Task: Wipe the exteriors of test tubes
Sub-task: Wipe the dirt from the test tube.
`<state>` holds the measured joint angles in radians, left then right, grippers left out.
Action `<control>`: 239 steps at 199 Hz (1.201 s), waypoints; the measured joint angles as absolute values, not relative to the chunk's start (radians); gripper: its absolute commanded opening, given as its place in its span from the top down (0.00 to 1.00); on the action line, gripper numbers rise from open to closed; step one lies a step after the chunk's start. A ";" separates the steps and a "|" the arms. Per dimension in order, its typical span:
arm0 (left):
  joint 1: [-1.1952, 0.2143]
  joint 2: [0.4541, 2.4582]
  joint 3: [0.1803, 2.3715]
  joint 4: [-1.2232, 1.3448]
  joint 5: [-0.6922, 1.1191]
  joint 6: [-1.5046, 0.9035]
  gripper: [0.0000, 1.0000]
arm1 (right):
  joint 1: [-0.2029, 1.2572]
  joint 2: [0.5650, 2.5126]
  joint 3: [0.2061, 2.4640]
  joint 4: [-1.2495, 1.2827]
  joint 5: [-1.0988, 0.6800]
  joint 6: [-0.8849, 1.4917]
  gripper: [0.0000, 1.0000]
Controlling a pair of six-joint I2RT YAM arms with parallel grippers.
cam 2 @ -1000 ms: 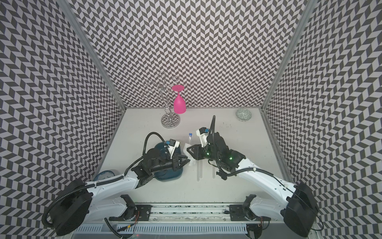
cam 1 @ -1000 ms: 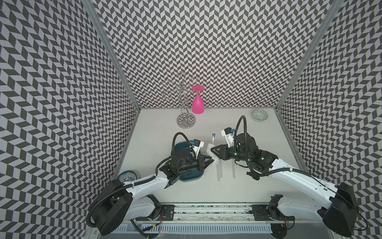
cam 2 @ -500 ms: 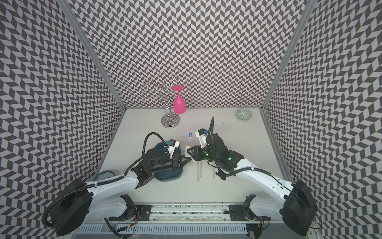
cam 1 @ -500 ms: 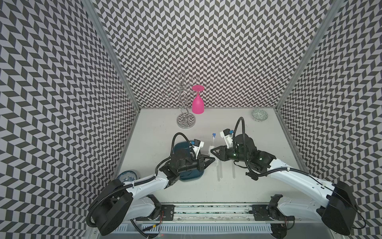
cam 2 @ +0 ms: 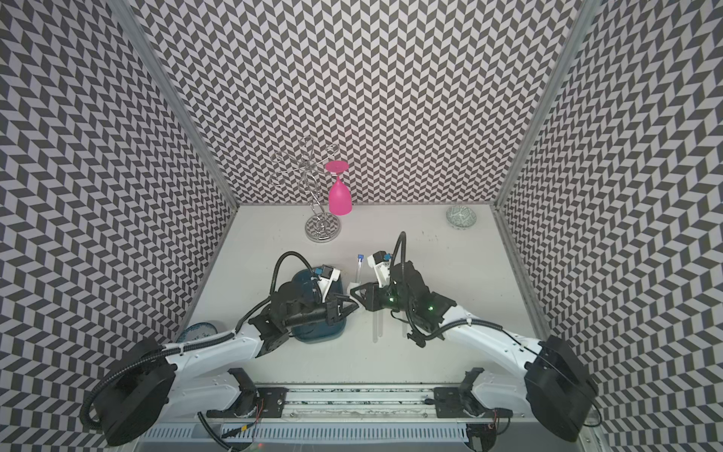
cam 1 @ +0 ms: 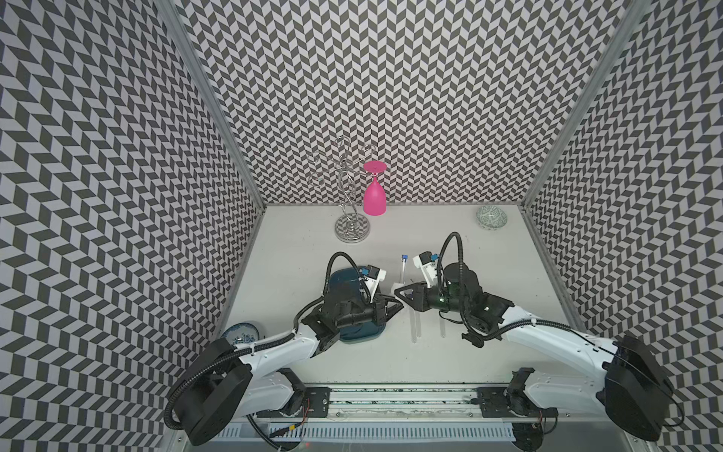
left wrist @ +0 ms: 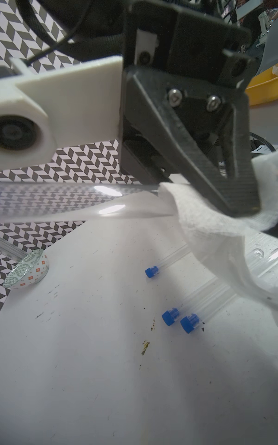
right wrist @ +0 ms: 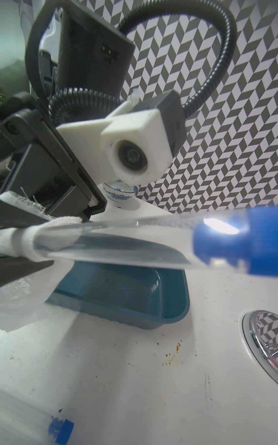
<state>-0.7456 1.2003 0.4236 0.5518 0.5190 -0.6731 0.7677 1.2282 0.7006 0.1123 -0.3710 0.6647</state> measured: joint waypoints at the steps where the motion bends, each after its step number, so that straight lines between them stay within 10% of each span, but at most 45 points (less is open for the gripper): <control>1: -0.746 1.200 0.424 0.551 0.519 -0.673 0.93 | 0.768 1.228 0.699 0.114 -0.371 0.666 0.87; 239: -0.746 1.165 0.424 0.469 0.481 -0.650 0.93 | 0.767 1.274 0.629 0.299 -0.427 0.694 0.90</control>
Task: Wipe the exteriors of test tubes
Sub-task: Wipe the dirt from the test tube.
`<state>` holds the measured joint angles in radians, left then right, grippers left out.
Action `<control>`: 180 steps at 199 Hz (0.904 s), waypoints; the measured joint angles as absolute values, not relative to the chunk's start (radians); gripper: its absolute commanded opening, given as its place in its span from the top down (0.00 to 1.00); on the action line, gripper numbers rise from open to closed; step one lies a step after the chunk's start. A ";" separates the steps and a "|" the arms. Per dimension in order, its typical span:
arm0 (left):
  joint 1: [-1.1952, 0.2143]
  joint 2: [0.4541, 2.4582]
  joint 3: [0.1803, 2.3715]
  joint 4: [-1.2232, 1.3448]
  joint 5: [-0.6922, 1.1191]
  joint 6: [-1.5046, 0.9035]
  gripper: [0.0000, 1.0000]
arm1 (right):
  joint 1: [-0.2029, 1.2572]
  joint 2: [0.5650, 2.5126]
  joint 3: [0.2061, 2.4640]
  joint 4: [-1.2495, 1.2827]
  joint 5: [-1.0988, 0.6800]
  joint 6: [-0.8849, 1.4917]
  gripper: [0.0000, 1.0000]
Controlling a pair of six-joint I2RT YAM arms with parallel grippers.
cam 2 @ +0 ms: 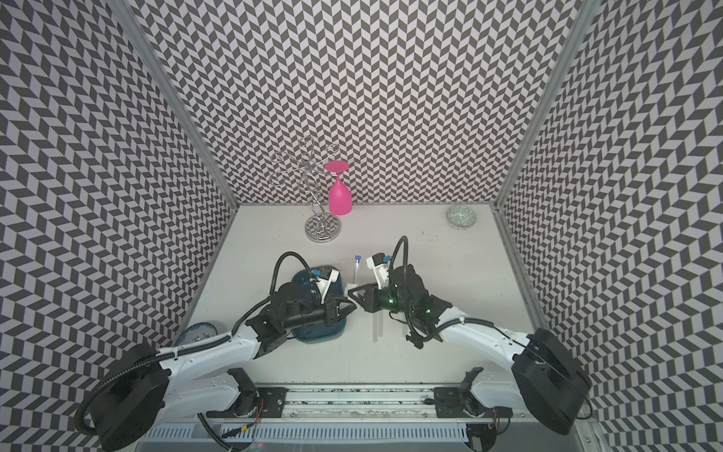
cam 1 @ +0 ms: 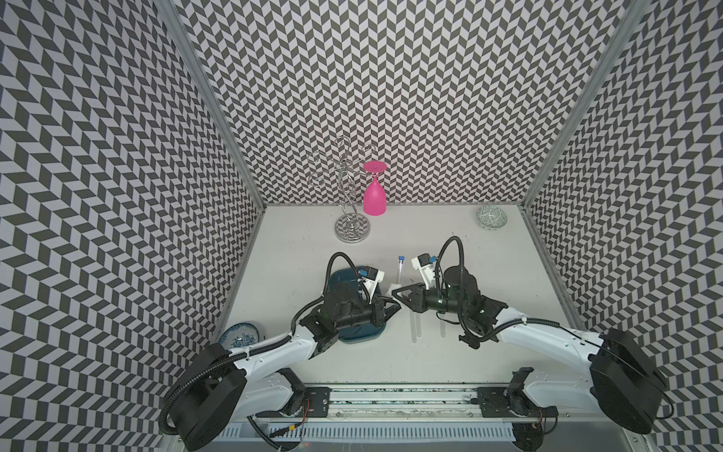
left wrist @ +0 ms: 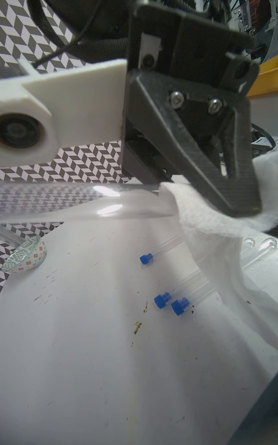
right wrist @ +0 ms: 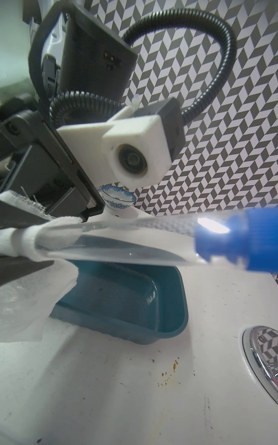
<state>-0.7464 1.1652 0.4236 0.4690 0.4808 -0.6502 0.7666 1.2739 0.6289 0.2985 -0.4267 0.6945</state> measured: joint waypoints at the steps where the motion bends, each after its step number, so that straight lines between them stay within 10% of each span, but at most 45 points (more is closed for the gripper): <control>1: -0.746 1.166 0.424 0.468 0.482 -0.650 0.93 | 0.767 1.274 0.628 0.300 -0.426 0.696 0.90; 180: -0.736 1.151 0.426 0.466 0.456 -0.655 0.93 | 0.759 1.304 0.657 0.311 -0.449 0.695 0.90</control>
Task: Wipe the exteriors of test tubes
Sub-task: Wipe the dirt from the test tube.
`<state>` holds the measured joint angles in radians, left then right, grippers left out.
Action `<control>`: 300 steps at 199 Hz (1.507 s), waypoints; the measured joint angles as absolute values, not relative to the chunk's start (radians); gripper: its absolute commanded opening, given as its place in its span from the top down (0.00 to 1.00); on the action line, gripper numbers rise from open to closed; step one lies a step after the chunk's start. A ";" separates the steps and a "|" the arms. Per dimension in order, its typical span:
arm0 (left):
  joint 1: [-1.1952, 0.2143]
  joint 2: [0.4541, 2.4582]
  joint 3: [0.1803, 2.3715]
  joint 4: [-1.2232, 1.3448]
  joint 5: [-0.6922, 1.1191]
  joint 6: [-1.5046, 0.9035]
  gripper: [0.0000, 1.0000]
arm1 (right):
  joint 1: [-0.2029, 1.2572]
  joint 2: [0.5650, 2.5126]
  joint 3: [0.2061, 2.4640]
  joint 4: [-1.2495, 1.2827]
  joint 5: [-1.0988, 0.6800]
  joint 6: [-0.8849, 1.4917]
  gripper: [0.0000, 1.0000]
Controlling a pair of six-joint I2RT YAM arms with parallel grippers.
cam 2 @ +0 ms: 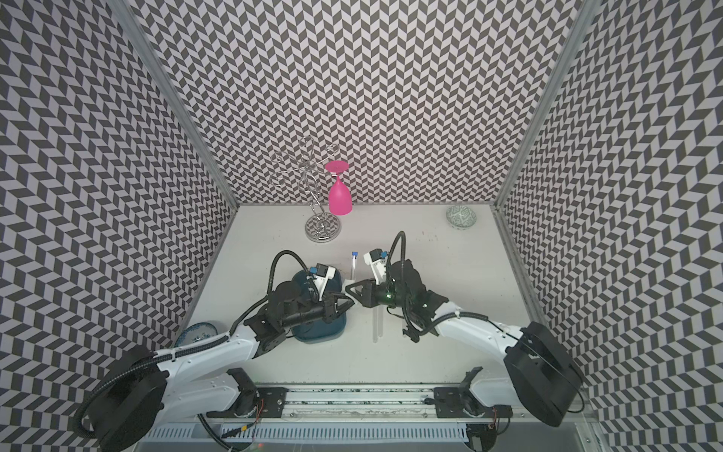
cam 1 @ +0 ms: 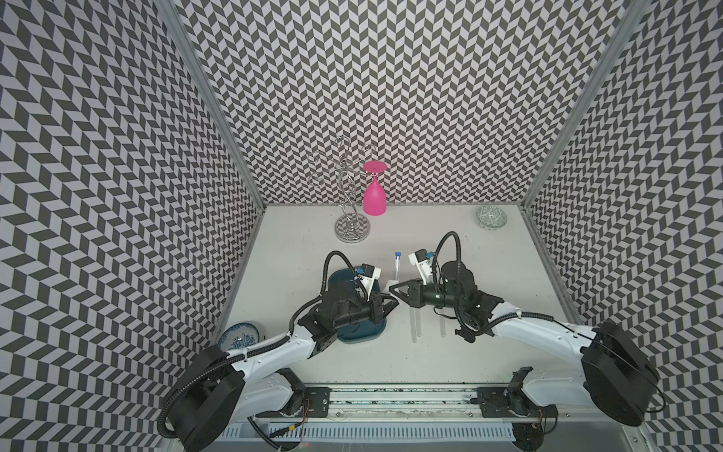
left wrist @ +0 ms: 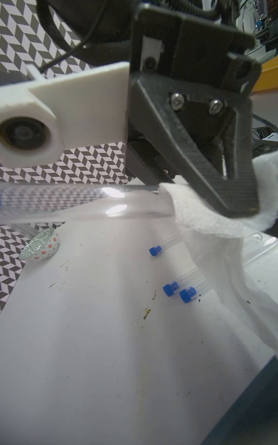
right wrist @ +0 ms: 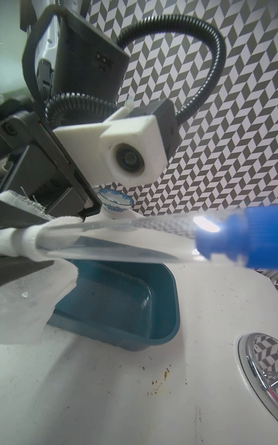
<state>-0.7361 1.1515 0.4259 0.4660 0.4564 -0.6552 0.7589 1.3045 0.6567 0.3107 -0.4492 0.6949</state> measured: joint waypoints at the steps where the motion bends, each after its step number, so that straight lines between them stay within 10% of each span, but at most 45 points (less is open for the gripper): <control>1: -0.737 1.151 0.426 0.465 0.458 -0.654 0.93 | 0.760 1.303 0.655 0.312 -0.448 0.696 0.90; 300: -0.699 1.158 0.455 0.547 0.324 -0.664 0.93 | 0.614 1.497 0.942 0.184 -0.712 0.586 0.84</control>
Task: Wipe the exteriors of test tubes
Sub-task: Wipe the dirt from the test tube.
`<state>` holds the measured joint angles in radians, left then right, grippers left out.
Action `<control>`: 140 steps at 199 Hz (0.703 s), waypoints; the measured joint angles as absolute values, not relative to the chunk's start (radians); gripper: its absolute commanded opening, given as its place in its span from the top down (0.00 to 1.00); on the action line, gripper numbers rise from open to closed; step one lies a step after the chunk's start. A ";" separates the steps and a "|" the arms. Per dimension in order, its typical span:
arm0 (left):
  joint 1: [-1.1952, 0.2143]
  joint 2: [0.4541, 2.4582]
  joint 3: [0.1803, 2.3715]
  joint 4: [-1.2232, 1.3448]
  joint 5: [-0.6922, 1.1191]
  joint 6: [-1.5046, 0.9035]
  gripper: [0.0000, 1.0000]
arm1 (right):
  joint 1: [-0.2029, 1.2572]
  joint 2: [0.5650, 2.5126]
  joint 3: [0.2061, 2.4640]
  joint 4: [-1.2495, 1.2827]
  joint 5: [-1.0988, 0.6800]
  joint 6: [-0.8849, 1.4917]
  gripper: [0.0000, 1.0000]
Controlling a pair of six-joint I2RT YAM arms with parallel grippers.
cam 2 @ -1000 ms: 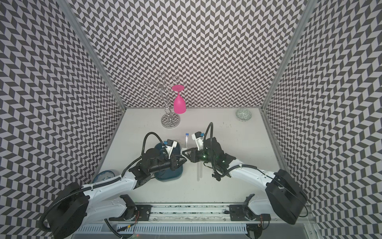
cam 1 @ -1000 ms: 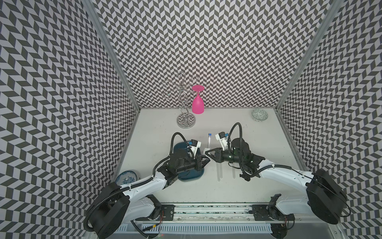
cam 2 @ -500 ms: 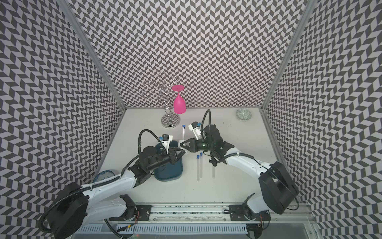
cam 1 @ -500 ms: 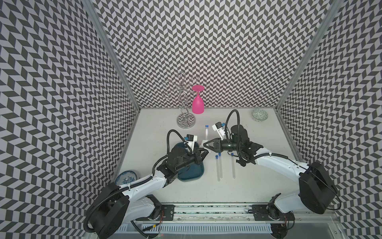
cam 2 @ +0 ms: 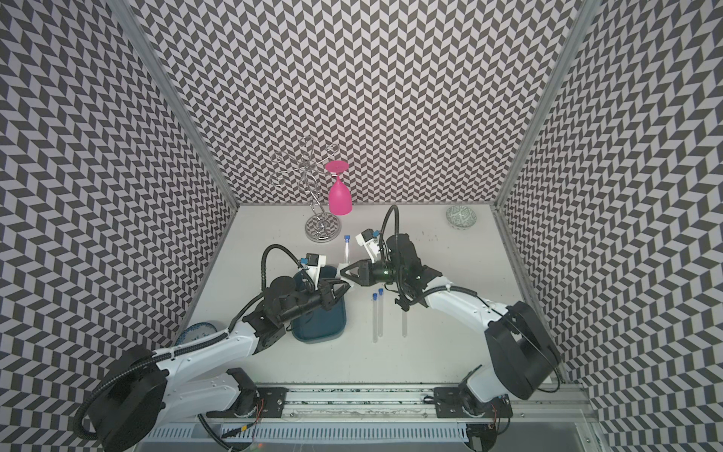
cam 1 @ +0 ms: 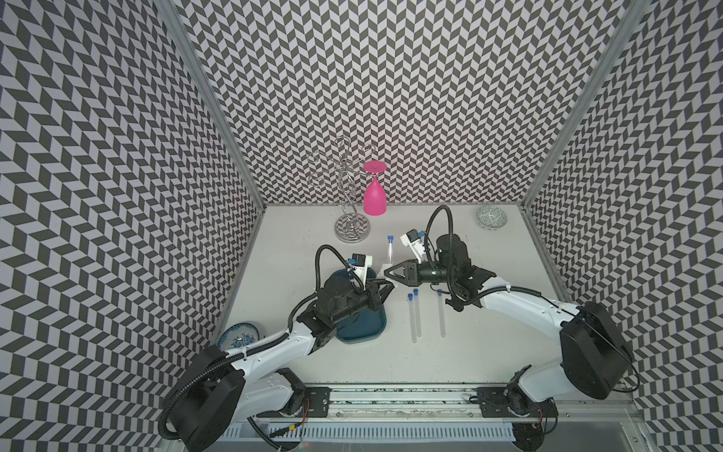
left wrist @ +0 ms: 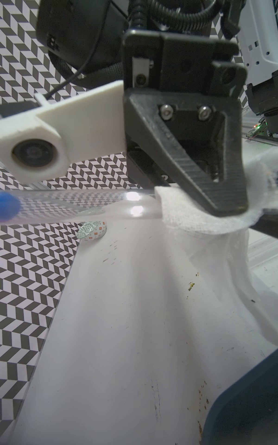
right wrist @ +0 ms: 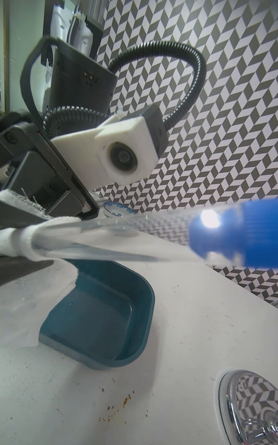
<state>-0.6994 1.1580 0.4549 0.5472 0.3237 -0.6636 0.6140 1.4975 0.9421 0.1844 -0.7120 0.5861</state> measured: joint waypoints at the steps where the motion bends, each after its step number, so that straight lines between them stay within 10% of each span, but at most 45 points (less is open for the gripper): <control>1: -0.699 1.158 0.455 0.547 0.324 -0.664 0.93 | 0.614 1.498 0.942 0.185 -0.712 0.586 0.84; 140: -0.699 1.157 0.428 0.477 0.389 -0.655 0.93 | 0.634 1.520 0.882 0.322 -0.637 0.626 0.82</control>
